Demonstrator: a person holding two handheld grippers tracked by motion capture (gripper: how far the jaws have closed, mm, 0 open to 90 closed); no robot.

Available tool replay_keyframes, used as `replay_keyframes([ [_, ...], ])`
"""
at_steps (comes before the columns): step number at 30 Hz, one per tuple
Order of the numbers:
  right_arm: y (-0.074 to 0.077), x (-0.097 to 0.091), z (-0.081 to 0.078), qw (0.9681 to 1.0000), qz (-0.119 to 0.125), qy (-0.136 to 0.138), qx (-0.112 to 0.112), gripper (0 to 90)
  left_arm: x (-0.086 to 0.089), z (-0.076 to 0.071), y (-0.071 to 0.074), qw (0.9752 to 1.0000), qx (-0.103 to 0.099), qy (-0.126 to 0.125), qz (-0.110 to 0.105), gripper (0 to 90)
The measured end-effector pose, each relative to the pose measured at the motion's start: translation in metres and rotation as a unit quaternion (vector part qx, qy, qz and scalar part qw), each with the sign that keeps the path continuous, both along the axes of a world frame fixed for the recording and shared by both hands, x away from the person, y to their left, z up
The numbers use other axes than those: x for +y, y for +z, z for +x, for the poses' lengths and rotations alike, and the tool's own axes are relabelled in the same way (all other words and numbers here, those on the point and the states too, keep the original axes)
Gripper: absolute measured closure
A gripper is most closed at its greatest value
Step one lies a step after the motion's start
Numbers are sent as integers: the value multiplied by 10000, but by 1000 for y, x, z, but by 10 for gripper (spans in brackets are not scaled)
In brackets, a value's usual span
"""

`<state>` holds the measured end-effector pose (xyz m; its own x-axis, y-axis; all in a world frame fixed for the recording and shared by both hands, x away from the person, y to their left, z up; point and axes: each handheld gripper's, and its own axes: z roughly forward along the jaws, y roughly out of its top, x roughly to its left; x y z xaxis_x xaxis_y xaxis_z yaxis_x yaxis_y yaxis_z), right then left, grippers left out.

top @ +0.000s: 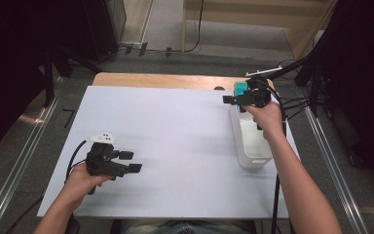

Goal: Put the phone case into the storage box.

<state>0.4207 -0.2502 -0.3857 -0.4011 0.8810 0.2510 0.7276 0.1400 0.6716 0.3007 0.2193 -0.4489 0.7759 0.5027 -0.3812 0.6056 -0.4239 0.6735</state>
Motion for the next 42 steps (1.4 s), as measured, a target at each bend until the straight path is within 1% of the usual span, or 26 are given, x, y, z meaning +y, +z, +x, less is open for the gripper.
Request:
replay_keyframes([
  [1, 0, 1, -1, 10000, 13, 39, -27, 14, 0, 0, 0, 10000, -1, 0, -2, 283],
  [2, 0, 2, -3, 9999, 27, 107, -43, 54, 0, 0, 0, 10000, -1, -1, 0, 283],
  [3, 0, 3, -5, 9999, -7, 141, -76, 58, 0, 0, 0, 10000, -6, -1, 5, 283],
  [5, 1, 7, -8, 9996, -14, 254, -77, 58, 0, 0, 0, 10000, -5, 8, 3, 283],
  [7, 1, 9, -10, 9993, -55, 336, -143, 58, 0, 0, 0, 10000, -5, 7, 16, 283],
  [8, 2, 10, -12, 9992, -12, 376, -121, 58, 0, 0, 0, 10000, -12, 13, -7, 283],
  [10, 2, 12, -14, 9989, 13, 445, -149, 58, 1, 0, 0, 10000, -13, 8, 19, 283],
  [16, 4, 18, -23, 9979, 11, 625, -187, 59, 1, 0, 0, 10000, -11, 10, 9, 283],
  [20, 5, 23, -31, 9973, -7, 715, -161, 59, 1, 0, 1, 10000, -7, 11, 6, 283],
  [28, 8, 28, -46, 9957, 60, 885, -279, 59, 1, 0, 0, 10000, -12, 12, 6, 283],
  [35, 7, 34, -57, 9942, 87, 1032, -292, 59, 1, 0, 1, 10000, -13, 6, 9, 283],
  [42, 5, 38, -67, 9935, 117, 1090, -302, 59, 1, 0, 1, 10000, -6, 19, 8, 283],
])
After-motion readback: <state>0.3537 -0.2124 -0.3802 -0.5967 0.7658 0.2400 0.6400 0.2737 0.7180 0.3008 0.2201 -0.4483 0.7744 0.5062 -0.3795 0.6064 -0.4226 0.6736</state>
